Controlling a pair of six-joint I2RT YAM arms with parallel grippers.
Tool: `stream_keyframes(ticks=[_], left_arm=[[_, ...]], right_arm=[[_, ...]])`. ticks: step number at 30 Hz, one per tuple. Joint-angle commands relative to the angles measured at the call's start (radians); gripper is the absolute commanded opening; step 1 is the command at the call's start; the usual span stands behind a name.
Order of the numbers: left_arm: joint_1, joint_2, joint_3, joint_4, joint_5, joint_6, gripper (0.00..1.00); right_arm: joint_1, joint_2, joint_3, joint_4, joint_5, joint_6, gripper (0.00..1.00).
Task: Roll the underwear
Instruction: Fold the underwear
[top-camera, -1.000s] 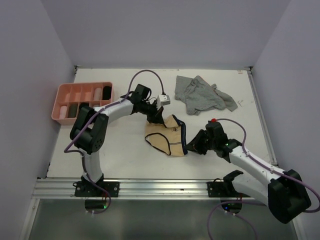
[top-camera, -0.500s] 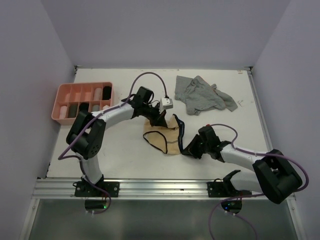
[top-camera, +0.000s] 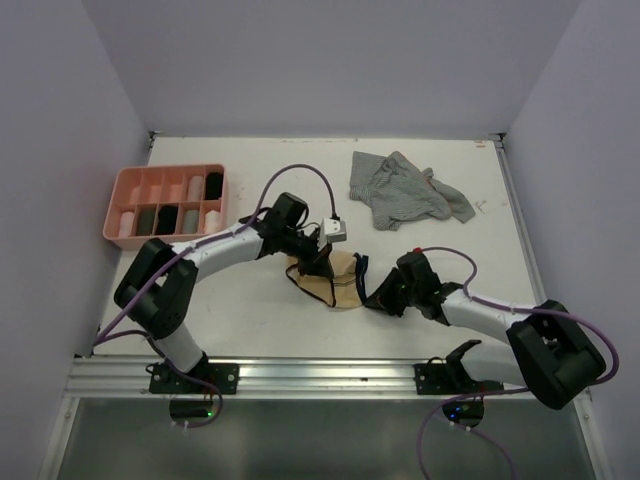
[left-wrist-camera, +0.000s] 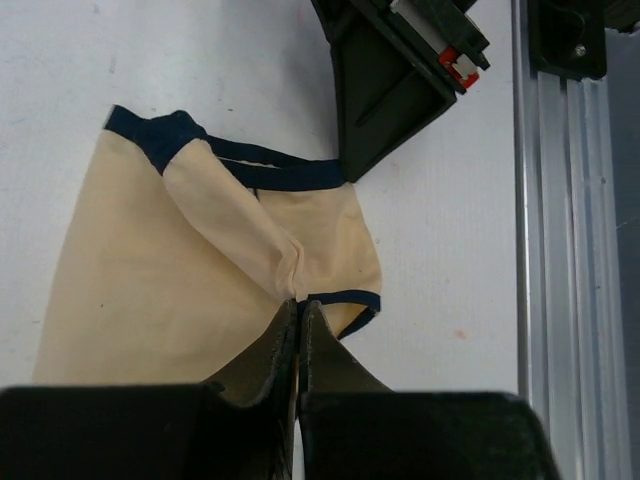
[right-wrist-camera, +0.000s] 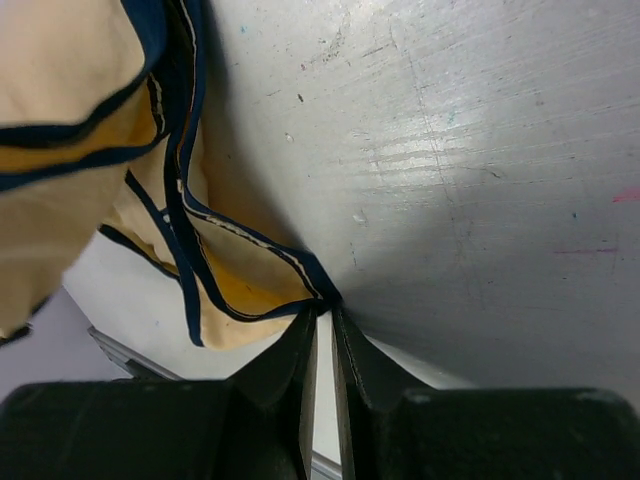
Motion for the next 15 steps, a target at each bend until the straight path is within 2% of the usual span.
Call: stream_keyframes(ticks=[1, 11, 12, 13, 15], left_arm=[[-0.043, -0.043, -0.053, 0.068, 0.031, -0.043, 0.0], [-0.112, -0.008, -0.151, 0.174, 0.008, -0.103, 0.0], [-0.112, 0.003, -0.15, 0.172, 0.005, -0.103, 0.02], [-0.112, 0.023, -0.145, 0.165, 0.002, -0.103, 0.19], [-0.112, 0.034, -0.139, 0.156, 0.003, -0.103, 0.27]], right_arm=[[0.004, -0.013, -0.017, -0.04, 0.066, 0.002, 0.16], [0.004, -0.048, -0.033, -0.055, 0.066, 0.006, 0.16], [0.004, -0.053, -0.031, -0.063, 0.066, 0.003, 0.17], [0.004, -0.071, -0.028, -0.078, 0.066, -0.001, 0.18], [0.004, -0.092, -0.014, -0.1, 0.064, -0.01, 0.2]])
